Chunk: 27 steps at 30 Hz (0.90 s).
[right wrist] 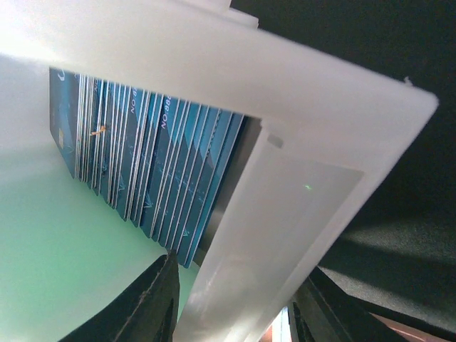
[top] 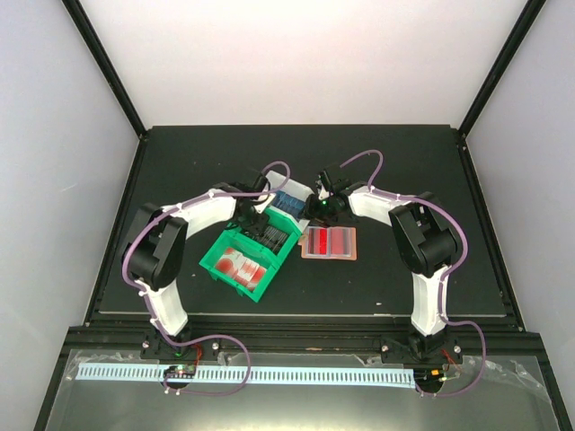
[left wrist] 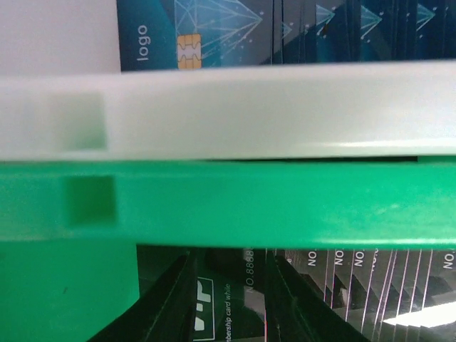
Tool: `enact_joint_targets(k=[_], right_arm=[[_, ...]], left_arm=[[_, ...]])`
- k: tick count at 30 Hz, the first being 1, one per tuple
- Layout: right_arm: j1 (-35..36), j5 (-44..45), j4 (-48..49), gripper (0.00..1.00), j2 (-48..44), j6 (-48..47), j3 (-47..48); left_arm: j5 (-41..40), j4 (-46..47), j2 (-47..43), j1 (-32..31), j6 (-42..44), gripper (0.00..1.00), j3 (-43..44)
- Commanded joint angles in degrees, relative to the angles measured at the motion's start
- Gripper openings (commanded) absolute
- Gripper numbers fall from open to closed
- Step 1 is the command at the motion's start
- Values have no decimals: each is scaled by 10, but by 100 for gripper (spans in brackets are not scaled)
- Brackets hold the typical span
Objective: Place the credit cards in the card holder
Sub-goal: Pick up the credit card from the storage box.
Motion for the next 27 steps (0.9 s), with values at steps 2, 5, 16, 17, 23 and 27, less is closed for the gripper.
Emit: enact_joint_targets(k=[2, 5, 16, 17, 23, 27], right_arm=[[-2, 33, -50, 41, 20, -40, -14], [-2, 33, -49, 41, 20, -40, -15], [-2, 34, -47, 41, 19, -40, -17], [-2, 34, -47, 41, 18, -39, -17], [-2, 33, -47, 41, 19, -39, -17], [-1, 33, -47, 41, 19, -39, -18]], left_arm=[[-31, -52, -26, 41, -11, 29, 19], [-28, -61, -25, 48, -12, 29, 24], [26, -119, 15, 77, -47, 30, 47], [29, -120, 17, 80, -52, 30, 47], [27, -124, 26, 90, -79, 25, 56], [0, -120, 29, 90, -87, 23, 55]])
